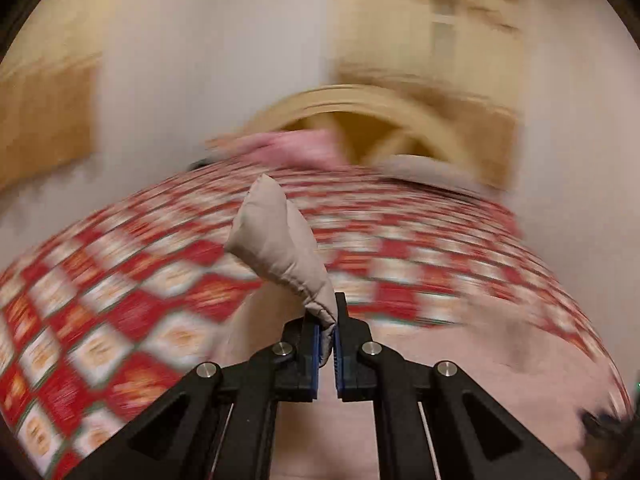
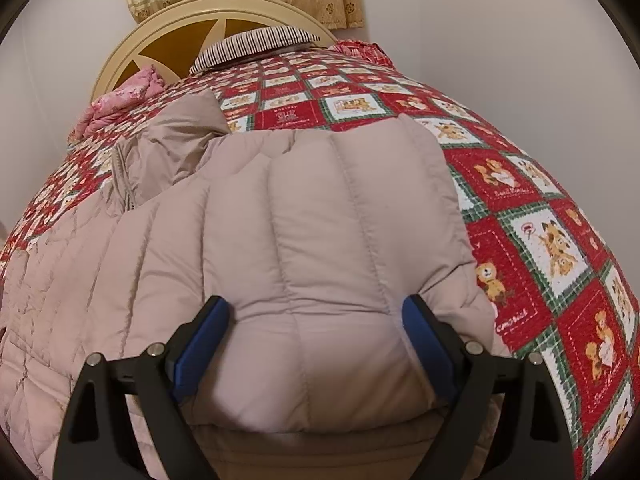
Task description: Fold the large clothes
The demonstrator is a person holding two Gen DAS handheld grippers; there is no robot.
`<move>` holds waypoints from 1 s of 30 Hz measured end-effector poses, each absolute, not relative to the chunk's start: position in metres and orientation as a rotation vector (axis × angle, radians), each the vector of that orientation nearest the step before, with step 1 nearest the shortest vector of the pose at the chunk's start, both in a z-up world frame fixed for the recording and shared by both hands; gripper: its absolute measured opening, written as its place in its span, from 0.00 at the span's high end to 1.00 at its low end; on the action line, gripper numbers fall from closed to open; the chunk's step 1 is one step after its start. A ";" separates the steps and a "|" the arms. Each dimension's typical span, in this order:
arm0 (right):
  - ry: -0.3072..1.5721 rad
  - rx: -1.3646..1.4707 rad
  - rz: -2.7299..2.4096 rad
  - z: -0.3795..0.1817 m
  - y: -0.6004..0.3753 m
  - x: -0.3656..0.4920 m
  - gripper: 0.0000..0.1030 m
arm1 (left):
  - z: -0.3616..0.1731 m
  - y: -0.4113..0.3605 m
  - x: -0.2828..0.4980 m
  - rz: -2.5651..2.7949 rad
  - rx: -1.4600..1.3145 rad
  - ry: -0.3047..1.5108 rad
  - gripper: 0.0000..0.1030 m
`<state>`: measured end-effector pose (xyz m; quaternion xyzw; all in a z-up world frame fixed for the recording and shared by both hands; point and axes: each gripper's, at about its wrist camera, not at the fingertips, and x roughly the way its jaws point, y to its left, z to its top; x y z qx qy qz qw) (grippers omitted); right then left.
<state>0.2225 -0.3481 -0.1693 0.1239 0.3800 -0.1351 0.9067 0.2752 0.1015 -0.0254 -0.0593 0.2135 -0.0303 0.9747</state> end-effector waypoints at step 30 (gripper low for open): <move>0.762 0.354 -0.259 -0.151 -0.355 0.206 0.13 | -0.089 0.006 0.185 -0.347 -0.073 0.719 0.22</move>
